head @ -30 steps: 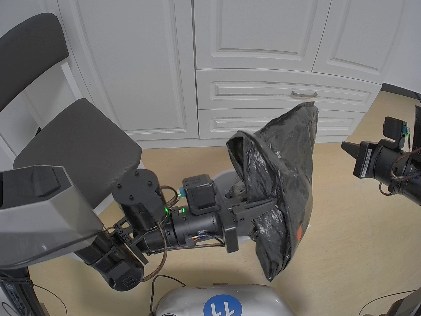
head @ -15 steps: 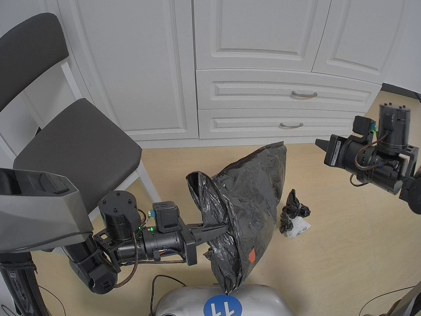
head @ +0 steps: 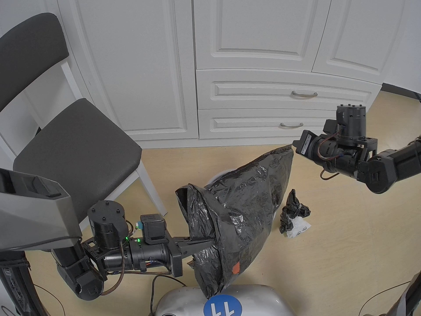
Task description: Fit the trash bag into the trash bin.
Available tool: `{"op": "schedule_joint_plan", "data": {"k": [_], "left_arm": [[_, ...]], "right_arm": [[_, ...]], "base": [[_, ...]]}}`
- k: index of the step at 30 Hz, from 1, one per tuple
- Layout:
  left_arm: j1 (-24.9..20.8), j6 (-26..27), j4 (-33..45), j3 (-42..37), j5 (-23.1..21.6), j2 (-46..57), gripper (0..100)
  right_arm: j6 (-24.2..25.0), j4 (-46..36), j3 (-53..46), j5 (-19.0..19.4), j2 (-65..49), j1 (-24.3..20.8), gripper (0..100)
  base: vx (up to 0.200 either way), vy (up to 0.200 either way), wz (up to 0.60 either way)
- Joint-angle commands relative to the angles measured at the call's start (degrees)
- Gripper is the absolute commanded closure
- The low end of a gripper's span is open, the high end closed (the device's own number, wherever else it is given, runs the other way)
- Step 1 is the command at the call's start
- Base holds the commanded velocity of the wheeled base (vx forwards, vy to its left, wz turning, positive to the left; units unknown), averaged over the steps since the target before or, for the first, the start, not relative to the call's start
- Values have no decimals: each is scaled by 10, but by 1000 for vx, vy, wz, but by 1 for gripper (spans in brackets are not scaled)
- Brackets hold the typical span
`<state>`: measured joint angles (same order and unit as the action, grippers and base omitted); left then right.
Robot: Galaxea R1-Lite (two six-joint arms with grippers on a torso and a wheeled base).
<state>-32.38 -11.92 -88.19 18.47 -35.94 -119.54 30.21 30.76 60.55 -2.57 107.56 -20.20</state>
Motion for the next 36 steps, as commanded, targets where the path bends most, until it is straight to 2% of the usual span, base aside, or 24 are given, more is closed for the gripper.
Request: {"op": "schedule_joint_plan", "data": {"k": [1, 5, 15, 22, 36], "left_arm": [[18, 20, 0, -30, 0, 26, 100], [19, 28, 0, -26, 1, 26, 100], [21, 28, 1, -20, 2, -3, 100], [33, 28, 0, -14, 2, 7, 100], [37, 22, 1, 16, 3, -16, 100]], "right_arm": [[32, -1, 40, 21, 81, 3, 100], [32, 0, 33, 25, 112, -6, 100], [63, 11, 36, 25, 216, -85, 100], [73, 20, 51, 25, 279, -123, 100], [94, 28, 101, 21, 342, -129, 100]], "base": [[0, 0, 0], [0, 0, 0], [0, 0, 0], [0, 0, 0], [0, 0, 0]]}}
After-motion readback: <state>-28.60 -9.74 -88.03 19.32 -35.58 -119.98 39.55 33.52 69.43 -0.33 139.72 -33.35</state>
